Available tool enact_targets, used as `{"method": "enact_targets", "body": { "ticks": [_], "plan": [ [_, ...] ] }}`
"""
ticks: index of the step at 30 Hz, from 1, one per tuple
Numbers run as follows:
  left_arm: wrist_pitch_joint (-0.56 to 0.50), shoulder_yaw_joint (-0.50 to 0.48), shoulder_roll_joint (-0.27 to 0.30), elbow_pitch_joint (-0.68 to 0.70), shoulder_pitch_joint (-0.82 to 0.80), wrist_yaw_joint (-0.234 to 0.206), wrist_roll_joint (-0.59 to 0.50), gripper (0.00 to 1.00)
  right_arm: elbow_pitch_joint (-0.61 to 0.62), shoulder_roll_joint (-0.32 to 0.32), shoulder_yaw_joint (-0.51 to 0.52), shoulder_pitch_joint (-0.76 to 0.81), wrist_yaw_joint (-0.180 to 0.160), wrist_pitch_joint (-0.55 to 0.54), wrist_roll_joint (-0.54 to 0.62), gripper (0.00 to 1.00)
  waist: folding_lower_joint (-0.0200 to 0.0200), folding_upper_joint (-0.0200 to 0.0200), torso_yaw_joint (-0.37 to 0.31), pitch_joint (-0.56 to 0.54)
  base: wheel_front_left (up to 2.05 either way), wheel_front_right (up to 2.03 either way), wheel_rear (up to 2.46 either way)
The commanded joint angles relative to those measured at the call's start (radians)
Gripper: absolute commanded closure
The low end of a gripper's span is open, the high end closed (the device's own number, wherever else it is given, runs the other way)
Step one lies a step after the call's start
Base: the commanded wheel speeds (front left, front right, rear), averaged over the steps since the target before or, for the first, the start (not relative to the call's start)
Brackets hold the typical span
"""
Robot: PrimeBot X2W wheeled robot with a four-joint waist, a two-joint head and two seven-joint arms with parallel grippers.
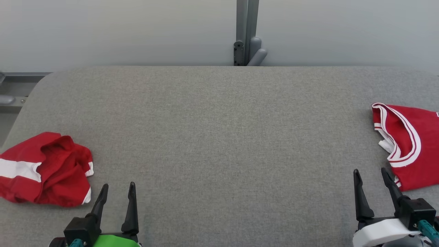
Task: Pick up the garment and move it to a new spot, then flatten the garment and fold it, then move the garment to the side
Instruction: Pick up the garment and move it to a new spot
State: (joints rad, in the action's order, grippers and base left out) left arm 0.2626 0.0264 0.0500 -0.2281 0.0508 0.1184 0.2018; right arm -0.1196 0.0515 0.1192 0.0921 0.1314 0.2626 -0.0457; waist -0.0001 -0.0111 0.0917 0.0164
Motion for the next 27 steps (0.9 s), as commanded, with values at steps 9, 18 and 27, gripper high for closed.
{"method": "enact_targets", "body": {
  "ticks": [9, 18, 27],
  "plan": [
    [0.003, -0.017, 0.002, 0.010, -0.002, -0.019, 0.011, 0.00, 0.001, 0.001, -0.016, -0.009, -0.002, 0.003, 0.005, 0.00, 0.0001, 0.0111, 0.187, -0.006, 0.00, 0.00, 0.00],
    [0.003, -0.054, 0.001, 0.019, 0.026, -0.038, 0.037, 0.00, -0.013, 0.008, -0.102, -0.063, -0.002, 0.003, 0.006, 0.00, 0.0001, 0.0111, 0.328, 0.002, 0.00, 0.00, 0.00],
    [0.001, -0.057, 0.002, -0.060, -0.100, -0.028, 0.097, 0.00, 0.004, 0.056, -0.125, -0.114, -0.002, 0.003, 0.012, 0.00, 0.0001, 0.0111, 0.306, 0.130, 0.00, 0.00, 0.00]
  ]
}}
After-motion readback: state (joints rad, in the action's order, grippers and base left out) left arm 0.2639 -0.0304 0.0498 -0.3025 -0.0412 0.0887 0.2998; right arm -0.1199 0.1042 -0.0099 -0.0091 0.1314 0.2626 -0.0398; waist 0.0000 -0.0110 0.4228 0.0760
